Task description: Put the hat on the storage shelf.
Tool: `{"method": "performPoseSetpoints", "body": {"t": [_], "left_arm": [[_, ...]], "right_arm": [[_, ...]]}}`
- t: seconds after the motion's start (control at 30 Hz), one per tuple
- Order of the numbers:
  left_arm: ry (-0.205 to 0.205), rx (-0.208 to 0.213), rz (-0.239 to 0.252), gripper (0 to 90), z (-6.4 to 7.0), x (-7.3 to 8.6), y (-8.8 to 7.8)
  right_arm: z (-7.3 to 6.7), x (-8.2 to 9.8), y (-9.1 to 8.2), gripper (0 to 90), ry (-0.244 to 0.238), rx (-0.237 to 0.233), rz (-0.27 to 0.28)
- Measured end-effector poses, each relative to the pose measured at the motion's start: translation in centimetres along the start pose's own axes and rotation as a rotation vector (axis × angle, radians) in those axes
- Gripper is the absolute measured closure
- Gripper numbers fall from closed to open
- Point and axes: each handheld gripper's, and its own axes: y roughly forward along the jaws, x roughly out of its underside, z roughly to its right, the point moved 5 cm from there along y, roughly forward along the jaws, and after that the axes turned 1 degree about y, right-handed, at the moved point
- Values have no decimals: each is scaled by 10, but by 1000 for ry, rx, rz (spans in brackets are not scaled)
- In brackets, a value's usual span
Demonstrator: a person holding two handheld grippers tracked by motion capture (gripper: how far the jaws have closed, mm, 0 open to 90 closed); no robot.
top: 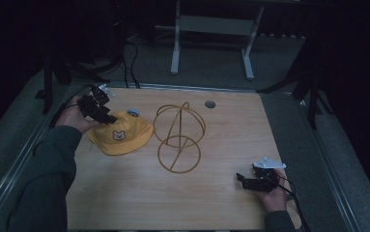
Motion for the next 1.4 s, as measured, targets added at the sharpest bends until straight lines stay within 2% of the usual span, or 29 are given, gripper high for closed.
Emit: {"method": "performPoseSetpoints", "body": {"t": [0.17,0.27,0.33,0.4,0.47,0.6,0.7,0.87,1.0,1.07,1.27,1.4], "left_arm": [[-7,3,-26,426,-5,-4,9],[5,-4,-60,429,-8,-8,14],[11,-7,-62,434,-10,-12,15],[-4,5,-44,436,-12,-17,16],[-11,21,-46,436,-12,-20,18],[0,32,-99,436,-13,-20,27],[-7,46,-103,436,-11,-21,32],[11,56,-133,460,-9,-24,42],[21,55,-178,486,-10,-21,50],[19,57,-181,510,-9,-22,52],[56,48,-211,669,-7,-21,51],[68,43,-221,732,-5,-20,49]], "right_arm": [[0,0,0,184,0,0,0],[0,0,0,184,1,0,0],[0,0,0,184,-1,0,-1],[0,0,0,184,1,0,0],[0,0,0,184,1,-1,0],[0,0,0,183,0,-1,0],[0,0,0,183,0,-1,0],[0,0,0,183,0,-1,0],[0,0,0,183,0,-1,0],[0,0,0,183,0,-1,0],[0,0,0,183,0,-1,0],[0,0,0,184,0,-1,0]]}}
